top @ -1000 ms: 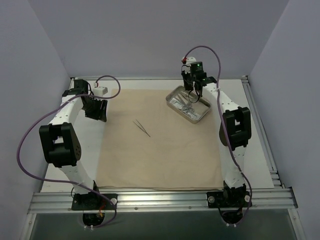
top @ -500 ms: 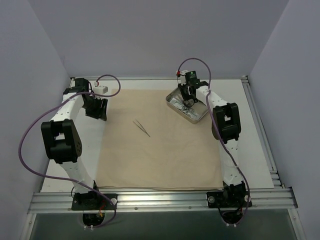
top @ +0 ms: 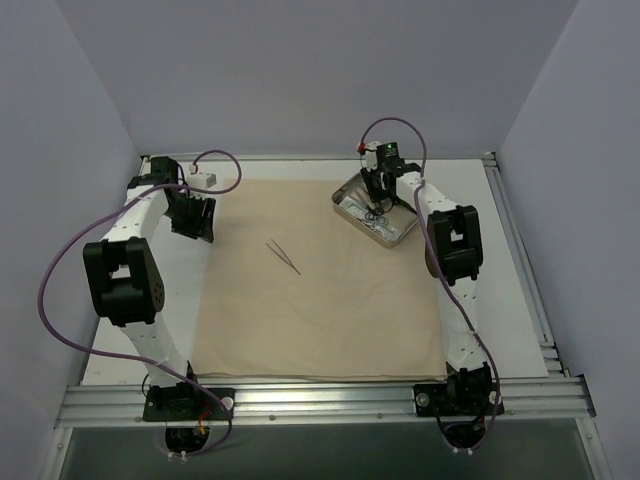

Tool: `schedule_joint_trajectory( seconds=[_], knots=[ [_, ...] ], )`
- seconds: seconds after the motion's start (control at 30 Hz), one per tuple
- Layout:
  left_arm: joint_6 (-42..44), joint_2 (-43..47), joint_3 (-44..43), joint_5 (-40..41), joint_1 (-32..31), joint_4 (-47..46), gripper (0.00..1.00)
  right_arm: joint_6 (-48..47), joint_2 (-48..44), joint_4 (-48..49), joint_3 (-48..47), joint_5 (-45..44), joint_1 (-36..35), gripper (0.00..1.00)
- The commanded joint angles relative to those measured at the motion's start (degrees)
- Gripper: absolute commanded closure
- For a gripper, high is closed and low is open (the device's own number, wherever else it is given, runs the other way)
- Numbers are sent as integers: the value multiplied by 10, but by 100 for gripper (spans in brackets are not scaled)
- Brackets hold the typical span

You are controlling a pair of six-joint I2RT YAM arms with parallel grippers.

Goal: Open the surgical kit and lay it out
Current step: Pick up the medical item from the container.

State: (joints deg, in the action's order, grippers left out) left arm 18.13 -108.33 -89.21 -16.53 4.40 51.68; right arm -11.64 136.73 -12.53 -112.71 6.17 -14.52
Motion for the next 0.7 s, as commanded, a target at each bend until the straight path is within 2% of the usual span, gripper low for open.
schedule_joint_trajectory(
  seconds=[0.0,0.13,0.2,0.3,0.67],
  knots=[
    [-5,7,-24,-3,3,6,41,-8,14,-13,-15,26,6,78],
    [-3,9,-21,-2,2,7,41,-13,6,-8,1,51,6,80],
    [-3,9,-20,-2,2,6,41,-15,0,-7,6,58,7,89],
    [-2,10,-19,-2,2,6,41,-22,-16,-12,7,63,7,96],
    [2,16,-18,-6,3,5,41,-42,-123,-23,24,66,6,99]
  ],
)
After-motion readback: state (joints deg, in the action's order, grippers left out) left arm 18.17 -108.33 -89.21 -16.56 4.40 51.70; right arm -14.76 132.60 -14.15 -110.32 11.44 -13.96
